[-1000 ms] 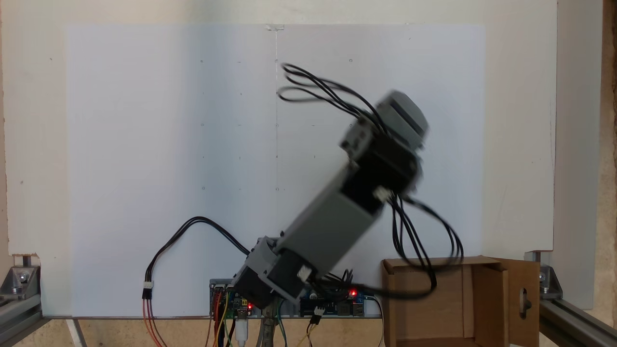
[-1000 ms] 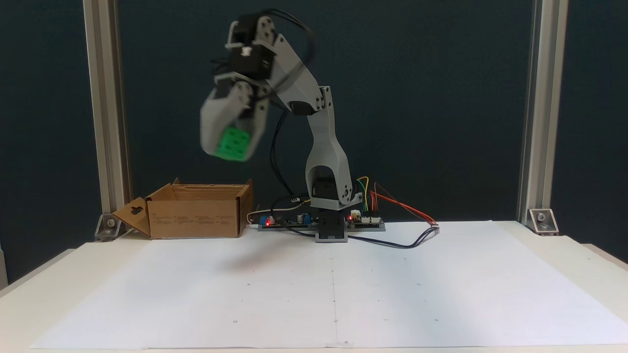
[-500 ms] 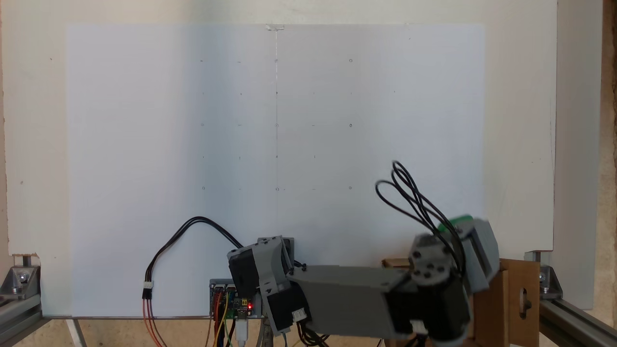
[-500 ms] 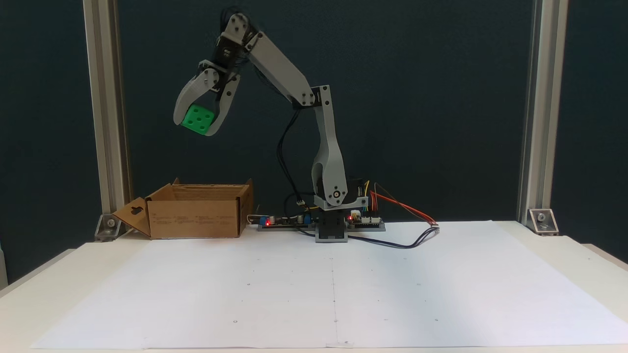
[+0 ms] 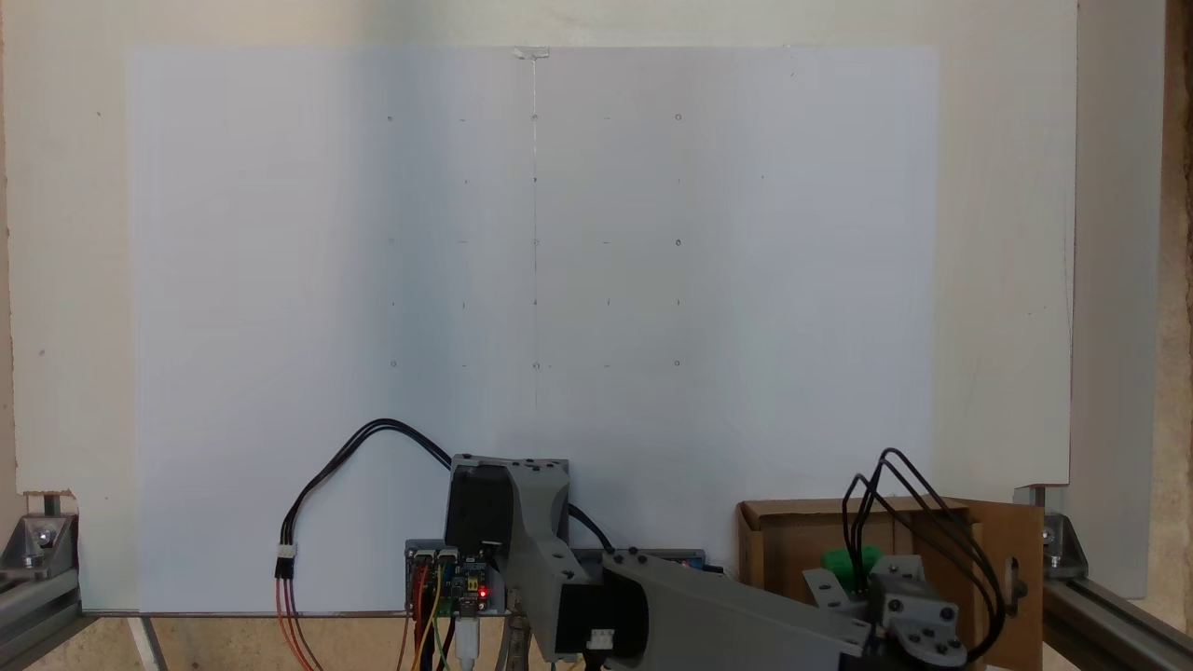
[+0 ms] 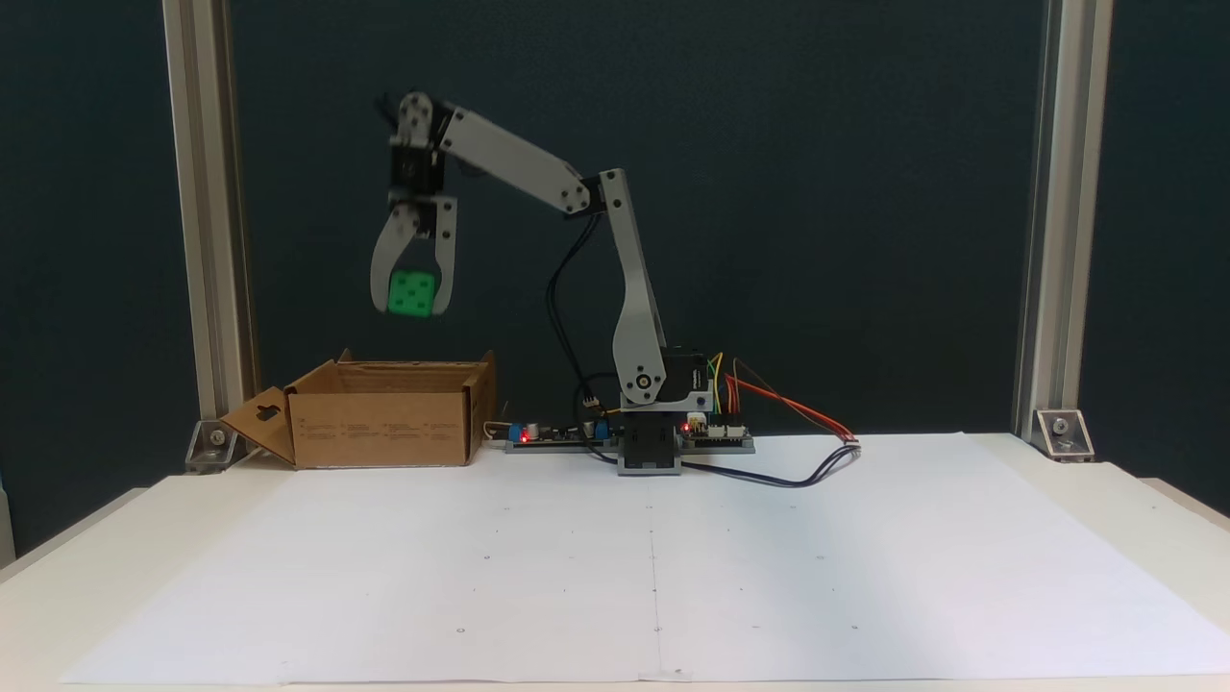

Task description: Grasp a green dice and put it in the bin.

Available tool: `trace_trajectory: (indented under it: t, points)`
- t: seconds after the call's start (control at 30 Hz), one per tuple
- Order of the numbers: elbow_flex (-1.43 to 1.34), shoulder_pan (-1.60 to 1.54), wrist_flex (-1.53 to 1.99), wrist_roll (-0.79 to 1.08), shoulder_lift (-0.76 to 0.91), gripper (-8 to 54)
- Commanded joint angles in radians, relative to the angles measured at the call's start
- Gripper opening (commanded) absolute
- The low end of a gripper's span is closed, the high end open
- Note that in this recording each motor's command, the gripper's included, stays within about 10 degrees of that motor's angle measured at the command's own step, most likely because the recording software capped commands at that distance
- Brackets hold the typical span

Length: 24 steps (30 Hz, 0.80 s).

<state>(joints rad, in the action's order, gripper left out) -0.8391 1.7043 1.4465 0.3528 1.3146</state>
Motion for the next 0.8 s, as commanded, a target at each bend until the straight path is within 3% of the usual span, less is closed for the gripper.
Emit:
trace_trajectory:
  t: [0.0, 0.3, 0.77]
  points:
    - [0.017, 0.037, -0.048, 0.058, -0.021, 11.5]
    - [0.015, 0.138, -0.221, 0.069, -0.147, 11.5]
    - [0.014, 0.161, -0.196, 0.064, -0.173, 11.5]
